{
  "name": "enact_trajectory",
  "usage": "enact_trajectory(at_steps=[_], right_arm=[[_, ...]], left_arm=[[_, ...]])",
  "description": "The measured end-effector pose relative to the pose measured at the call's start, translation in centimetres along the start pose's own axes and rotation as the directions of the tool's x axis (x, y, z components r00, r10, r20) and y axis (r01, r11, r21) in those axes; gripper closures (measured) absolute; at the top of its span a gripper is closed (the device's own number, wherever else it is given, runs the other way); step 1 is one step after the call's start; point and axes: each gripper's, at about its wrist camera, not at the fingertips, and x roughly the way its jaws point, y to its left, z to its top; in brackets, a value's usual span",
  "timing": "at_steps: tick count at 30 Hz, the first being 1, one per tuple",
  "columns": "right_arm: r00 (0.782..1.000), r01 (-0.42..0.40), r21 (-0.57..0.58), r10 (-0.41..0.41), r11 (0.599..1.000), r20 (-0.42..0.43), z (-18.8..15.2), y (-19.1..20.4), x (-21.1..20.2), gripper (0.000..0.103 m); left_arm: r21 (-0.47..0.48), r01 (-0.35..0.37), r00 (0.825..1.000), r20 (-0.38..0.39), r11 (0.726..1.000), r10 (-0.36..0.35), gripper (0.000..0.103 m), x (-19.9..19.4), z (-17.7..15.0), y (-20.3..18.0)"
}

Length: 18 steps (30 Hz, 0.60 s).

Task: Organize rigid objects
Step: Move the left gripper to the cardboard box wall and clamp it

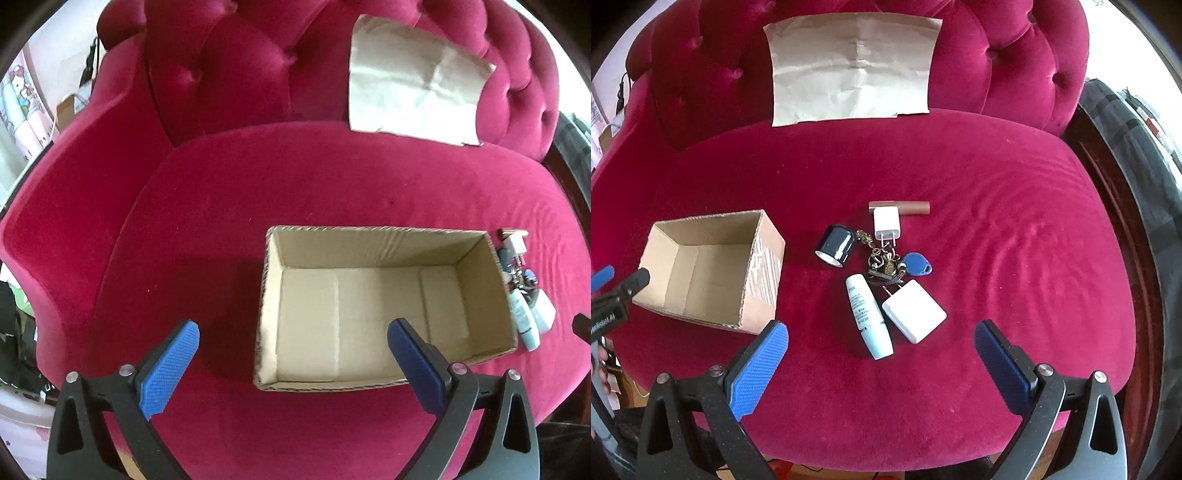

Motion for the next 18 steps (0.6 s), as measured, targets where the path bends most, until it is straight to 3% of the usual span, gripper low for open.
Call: enact_trajectory(at_steps=[9, 18], right_arm=[[0.999, 0.008, -0.005, -0.008, 1.000, -0.040, -0.2, -0.2, 2.5, 0.000], [0.996, 0.018, -0.001, -0.018, 1.000, -0.085, -0.7, -0.5, 4.4, 0.000]], left_arm=[[-0.022, -0.036, 0.998, -0.043, 0.999, 0.035, 0.000, 3.2, 0.0, 2.0], [-0.012, -0.005, 0.996, -0.089, 1.000, 0.004, 0.000, 5.5, -0.5, 3.0]])
